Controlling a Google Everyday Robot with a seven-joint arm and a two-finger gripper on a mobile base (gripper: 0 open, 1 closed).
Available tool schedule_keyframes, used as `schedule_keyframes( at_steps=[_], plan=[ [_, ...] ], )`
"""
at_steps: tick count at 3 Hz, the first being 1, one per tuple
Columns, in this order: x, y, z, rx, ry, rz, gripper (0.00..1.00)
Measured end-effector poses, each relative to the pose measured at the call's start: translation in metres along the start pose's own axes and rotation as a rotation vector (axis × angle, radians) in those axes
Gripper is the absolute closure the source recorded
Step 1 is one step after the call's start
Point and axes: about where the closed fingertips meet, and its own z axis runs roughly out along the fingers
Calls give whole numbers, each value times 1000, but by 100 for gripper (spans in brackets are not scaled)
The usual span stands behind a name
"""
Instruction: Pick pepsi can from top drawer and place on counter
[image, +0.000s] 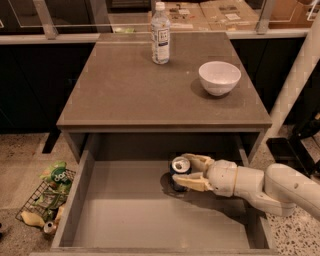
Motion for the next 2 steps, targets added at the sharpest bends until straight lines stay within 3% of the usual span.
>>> schedule_keyframes(
  at_steps=[1,2],
  plan=[
    [-1,1,2,-4,-1,-1,88],
    [-1,2,3,-7,-2,-1,100]
  ],
)
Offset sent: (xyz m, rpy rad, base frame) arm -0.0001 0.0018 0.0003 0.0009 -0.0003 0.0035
